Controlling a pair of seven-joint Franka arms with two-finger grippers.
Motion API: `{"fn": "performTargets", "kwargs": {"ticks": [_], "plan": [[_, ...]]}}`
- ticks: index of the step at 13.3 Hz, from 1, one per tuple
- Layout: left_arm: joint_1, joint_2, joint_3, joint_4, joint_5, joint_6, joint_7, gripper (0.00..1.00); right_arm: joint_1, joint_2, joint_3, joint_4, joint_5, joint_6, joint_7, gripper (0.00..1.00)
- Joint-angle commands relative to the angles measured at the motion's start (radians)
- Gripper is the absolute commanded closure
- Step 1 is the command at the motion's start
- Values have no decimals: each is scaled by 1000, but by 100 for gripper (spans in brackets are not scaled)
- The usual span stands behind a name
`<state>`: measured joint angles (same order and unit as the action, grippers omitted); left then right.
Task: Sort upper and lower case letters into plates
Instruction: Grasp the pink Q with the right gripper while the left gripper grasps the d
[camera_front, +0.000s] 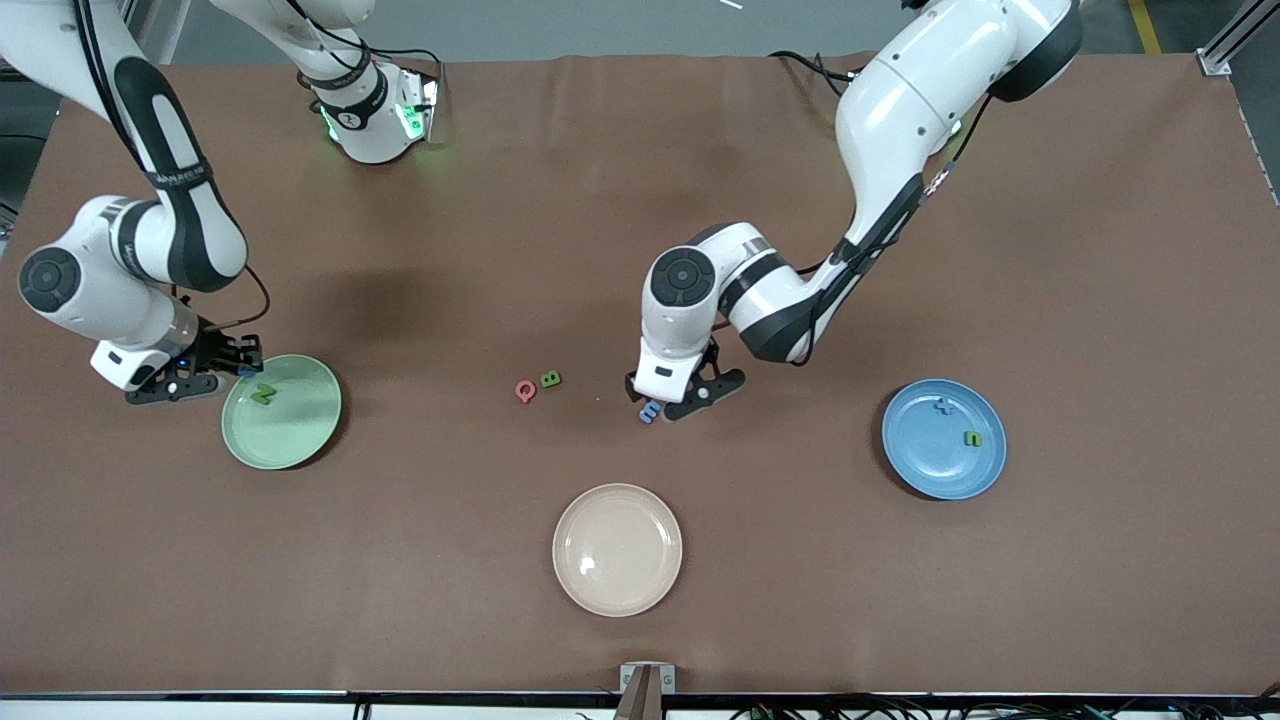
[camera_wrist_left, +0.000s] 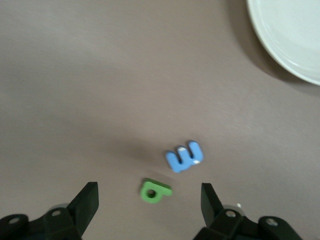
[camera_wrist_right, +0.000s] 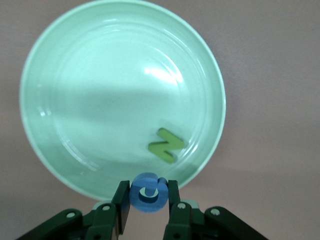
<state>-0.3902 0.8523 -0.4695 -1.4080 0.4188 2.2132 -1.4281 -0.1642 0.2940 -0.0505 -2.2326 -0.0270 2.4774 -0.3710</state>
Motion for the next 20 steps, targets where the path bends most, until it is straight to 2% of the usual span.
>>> {"fn": "performTargets", "kwargs": {"ticks": [1,8,9,10,13,14,15,16,19,20], "plan": [[-32,65,5,83,15,-13,29,9,-15,46,21,22,-7,23,-11,87],[-49,82,25,78,18,-23,155,12,3,94,28,19,2,38,-3,85],[-52,80,25,77,15,-24,166,20,6,103,28,18,2,38,-3,84],[-53,80,23,77,14,-24,166,39,6,106,29,16,2,38,-2,83],[-58,91,25,72,14,-24,166,40,20,112,29,11,4,58,1,74],[-58,93,25,70,14,-24,166,40,25,112,29,11,4,58,1,52],[-58,105,25,72,11,-24,163,40,35,109,28,11,4,57,3,10],[-62,115,25,75,11,-24,160,40,47,96,28,13,4,49,26,2],[-70,119,26,75,11,-30,158,42,124,19,28,22,2,-10,186,2],[-68,128,28,77,11,-30,159,48,159,-2,29,37,2,-62,258,2]]}}
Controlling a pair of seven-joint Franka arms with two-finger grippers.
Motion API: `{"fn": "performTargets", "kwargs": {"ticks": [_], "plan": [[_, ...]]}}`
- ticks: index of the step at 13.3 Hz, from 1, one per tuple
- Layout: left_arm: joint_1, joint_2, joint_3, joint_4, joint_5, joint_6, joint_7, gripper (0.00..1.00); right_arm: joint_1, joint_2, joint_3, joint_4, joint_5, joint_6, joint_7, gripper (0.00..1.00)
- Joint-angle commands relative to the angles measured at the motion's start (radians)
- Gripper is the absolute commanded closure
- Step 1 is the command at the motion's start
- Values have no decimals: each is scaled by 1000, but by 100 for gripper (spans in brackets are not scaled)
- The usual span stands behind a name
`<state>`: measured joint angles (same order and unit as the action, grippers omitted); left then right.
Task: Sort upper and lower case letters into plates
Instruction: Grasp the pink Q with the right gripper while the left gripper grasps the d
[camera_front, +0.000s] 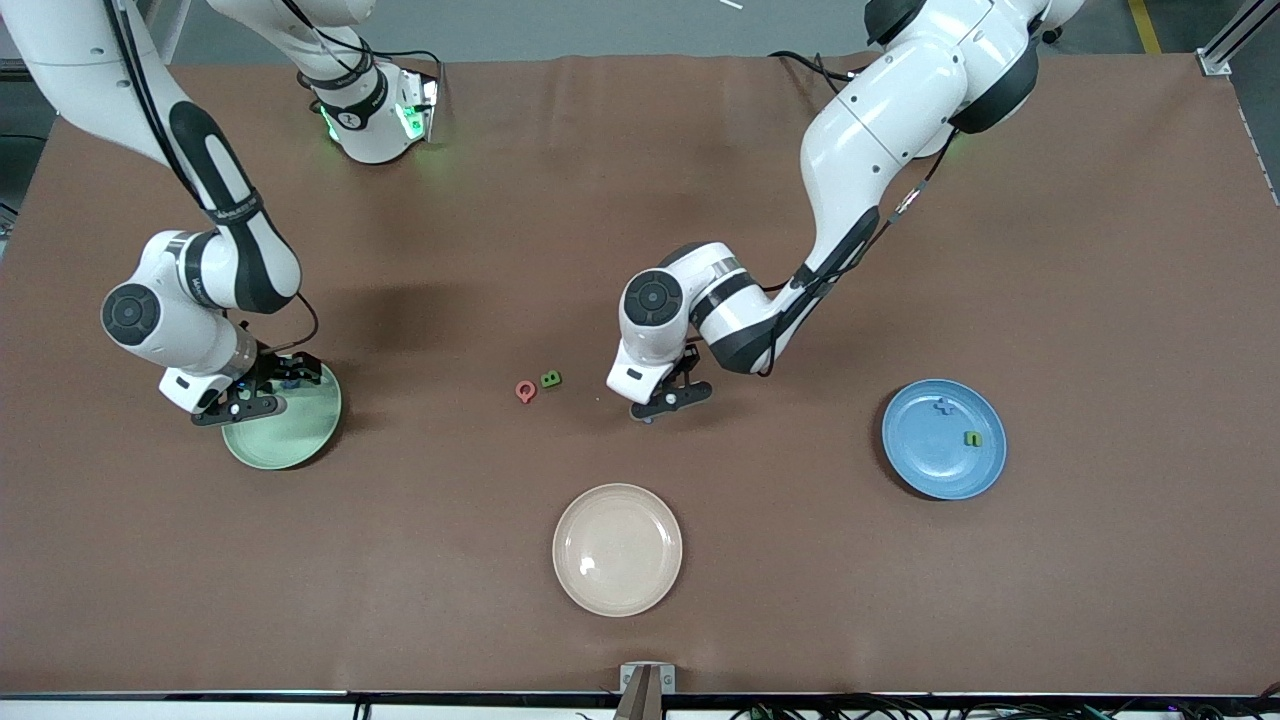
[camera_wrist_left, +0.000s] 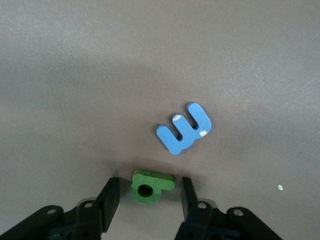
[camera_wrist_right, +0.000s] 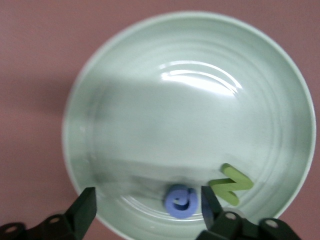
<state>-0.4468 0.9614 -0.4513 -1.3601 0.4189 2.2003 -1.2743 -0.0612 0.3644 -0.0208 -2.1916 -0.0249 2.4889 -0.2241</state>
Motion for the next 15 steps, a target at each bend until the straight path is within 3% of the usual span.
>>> {"fn": "performTargets", "kwargs": {"ticks": [1,4,7,8,11,12,15], "plan": [[-7,19,10,29,12,-17,7,51,98,-88,-1,16,0,-125,187,2],[-7,17,22,30,11,-17,4,53,216,-91,4,93,2,-251,394,1],[-6,22,25,33,11,-11,1,55,355,-72,5,151,46,-249,656,1],[-6,20,25,33,11,-11,0,60,380,-52,5,170,62,-245,733,1],[-4,20,26,30,12,-14,-7,89,464,30,5,229,181,-175,955,1],[-6,20,29,30,14,-14,-8,99,484,54,4,245,184,-148,1030,1],[0,-16,37,30,12,-31,-8,100,534,125,2,291,175,-108,1210,1]]}}
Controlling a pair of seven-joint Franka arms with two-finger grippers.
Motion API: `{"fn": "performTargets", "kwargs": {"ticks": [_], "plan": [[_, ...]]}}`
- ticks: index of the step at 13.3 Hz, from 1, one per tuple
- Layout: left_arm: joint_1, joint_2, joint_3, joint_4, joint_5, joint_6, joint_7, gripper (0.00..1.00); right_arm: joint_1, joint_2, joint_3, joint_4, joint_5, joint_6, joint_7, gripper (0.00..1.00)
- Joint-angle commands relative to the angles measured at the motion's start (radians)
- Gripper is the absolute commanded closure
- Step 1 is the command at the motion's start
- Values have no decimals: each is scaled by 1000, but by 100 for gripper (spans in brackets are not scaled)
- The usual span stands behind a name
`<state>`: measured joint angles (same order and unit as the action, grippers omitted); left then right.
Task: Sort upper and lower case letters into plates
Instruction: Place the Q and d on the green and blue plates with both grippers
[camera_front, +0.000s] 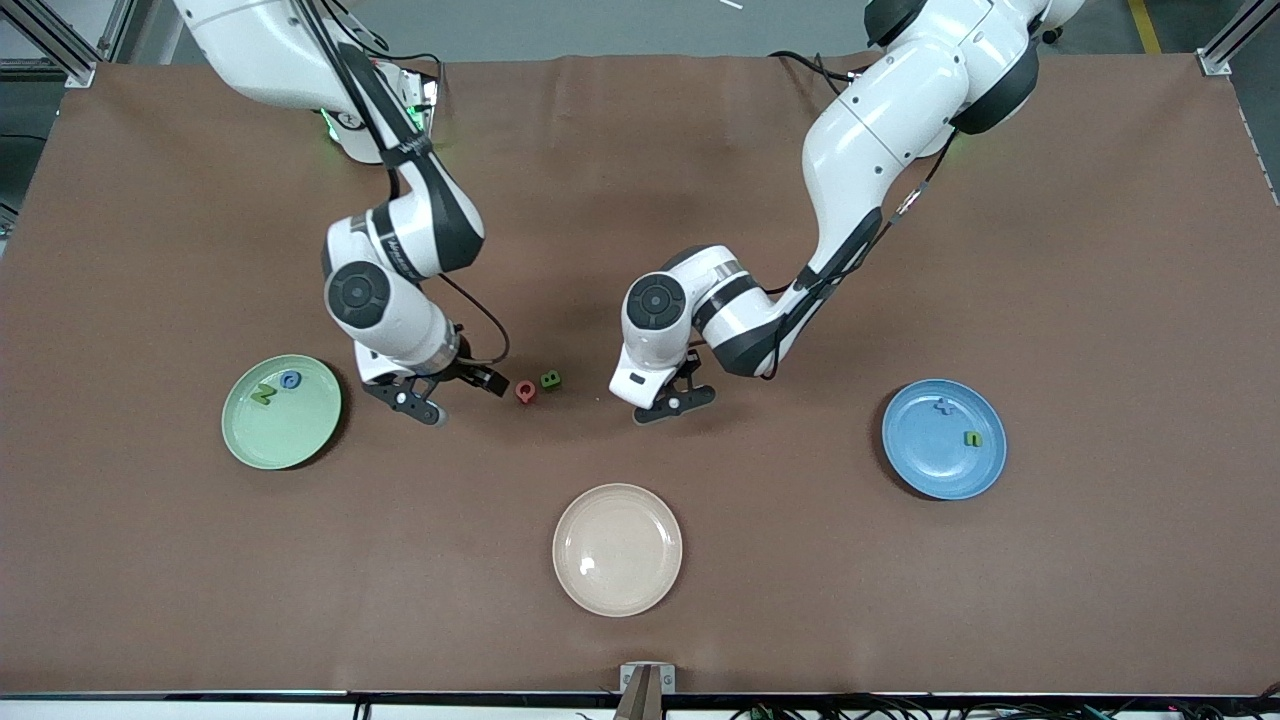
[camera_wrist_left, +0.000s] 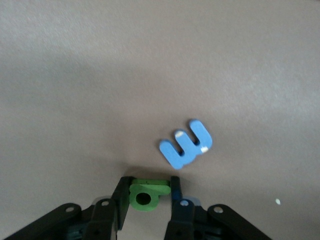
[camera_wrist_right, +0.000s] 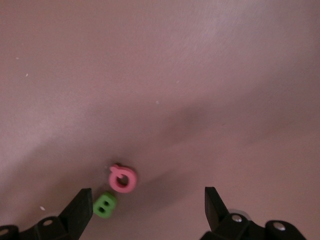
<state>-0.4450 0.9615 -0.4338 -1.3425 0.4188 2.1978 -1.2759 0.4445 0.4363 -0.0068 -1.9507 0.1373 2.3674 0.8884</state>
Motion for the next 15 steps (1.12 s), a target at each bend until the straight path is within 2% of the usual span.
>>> {"fn": "performTargets", "kwargs": {"ticks": [1,5,8,11,13,15], "plan": [[0,-29,20,14,11,-65,-8,100,39,68,-12,53,11,29,124,1],[28,-111,18,8,14,-148,-17,100,51,124,-12,62,11,107,192,1],[95,-129,15,13,0,-147,-70,100,63,159,-13,78,10,108,193,1],[207,-197,9,16,-5,-147,21,100,80,179,-15,79,10,108,195,4],[300,-254,9,11,-26,-148,84,100,83,190,-15,79,10,133,193,13],[363,-273,10,6,-28,-156,180,100,89,197,-15,79,10,142,192,29]]}}
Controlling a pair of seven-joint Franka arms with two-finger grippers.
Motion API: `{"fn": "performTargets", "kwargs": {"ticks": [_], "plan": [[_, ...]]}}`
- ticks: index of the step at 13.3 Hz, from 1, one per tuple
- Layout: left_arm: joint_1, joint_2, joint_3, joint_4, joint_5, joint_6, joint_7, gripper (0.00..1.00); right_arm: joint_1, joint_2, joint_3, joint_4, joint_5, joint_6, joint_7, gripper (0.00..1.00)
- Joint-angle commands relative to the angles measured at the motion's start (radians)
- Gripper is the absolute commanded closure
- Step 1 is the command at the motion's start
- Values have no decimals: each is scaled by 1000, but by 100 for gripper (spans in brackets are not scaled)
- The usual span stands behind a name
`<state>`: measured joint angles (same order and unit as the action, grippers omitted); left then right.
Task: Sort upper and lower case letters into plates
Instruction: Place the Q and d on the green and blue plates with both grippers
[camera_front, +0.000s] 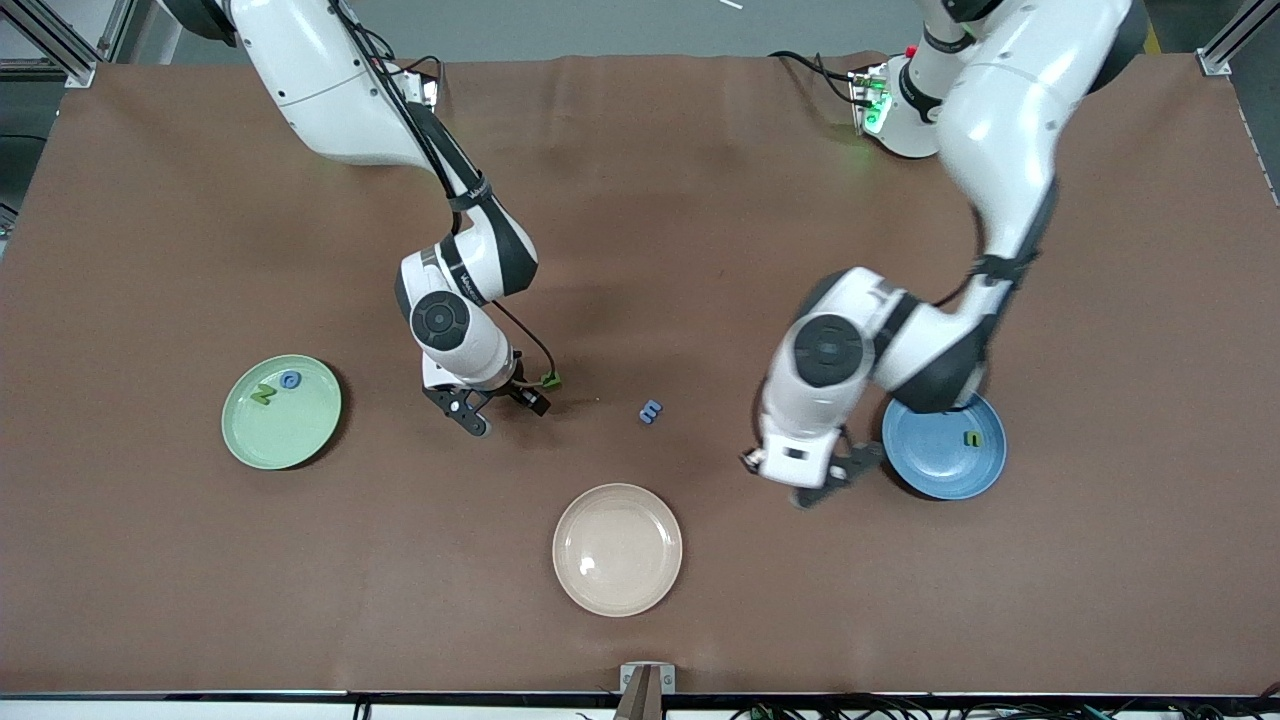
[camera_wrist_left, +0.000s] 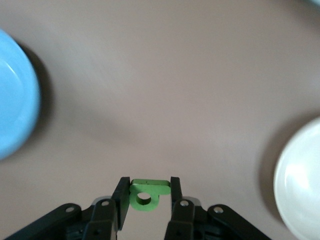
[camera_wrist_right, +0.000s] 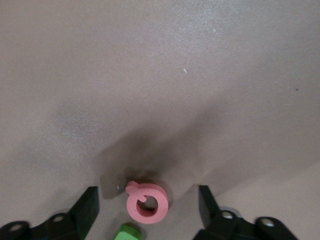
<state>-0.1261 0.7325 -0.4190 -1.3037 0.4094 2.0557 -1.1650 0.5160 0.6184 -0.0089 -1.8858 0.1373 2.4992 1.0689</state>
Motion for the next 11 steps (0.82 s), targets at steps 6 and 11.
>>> {"fn": "performTargets", "kwargs": {"ticks": [6,11], "plan": [[229,-61,3,-48,-4,-89,361,100,18,14,-11,11,10,6,5,68],[347,-64,2,-78,-4,-91,543,100,7,7,-13,14,10,-2,-9,87]]}}
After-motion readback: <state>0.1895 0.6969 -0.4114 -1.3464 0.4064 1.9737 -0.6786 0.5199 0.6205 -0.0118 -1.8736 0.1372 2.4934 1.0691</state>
